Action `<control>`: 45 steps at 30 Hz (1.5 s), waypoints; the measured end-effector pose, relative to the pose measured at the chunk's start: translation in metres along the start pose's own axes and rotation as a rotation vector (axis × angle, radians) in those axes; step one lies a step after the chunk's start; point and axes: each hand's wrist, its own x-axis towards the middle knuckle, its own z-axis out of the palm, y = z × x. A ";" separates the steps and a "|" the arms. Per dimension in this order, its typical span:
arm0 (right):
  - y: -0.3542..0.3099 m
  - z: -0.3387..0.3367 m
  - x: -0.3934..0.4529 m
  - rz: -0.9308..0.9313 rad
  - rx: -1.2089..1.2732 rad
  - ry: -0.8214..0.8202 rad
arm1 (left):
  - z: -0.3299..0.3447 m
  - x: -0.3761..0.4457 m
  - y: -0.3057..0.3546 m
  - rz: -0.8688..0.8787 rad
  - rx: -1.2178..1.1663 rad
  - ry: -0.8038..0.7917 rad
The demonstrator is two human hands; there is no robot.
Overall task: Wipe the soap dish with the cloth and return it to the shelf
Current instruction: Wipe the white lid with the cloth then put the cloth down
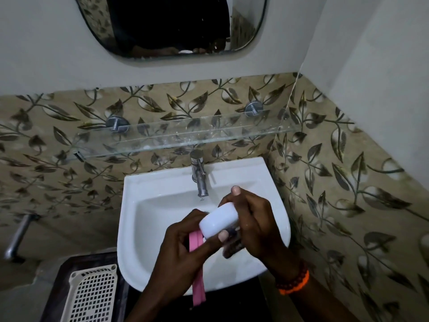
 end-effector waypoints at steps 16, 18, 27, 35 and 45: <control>-0.008 0.008 -0.011 -0.281 -0.334 0.191 | -0.006 0.002 0.001 0.068 -0.013 -0.021; 0.000 0.007 -0.006 -0.006 0.025 0.154 | -0.011 0.000 -0.001 0.074 -0.023 -0.025; 0.006 -0.025 0.012 -0.346 -0.429 -0.205 | -0.028 0.000 0.002 -0.137 0.171 -0.325; -0.010 -0.015 0.019 -0.521 -0.629 -0.336 | -0.009 -0.001 0.007 -0.030 0.104 -0.231; -0.012 0.023 -0.026 -0.213 -0.173 0.028 | -0.005 0.005 0.000 -0.334 -0.668 -0.025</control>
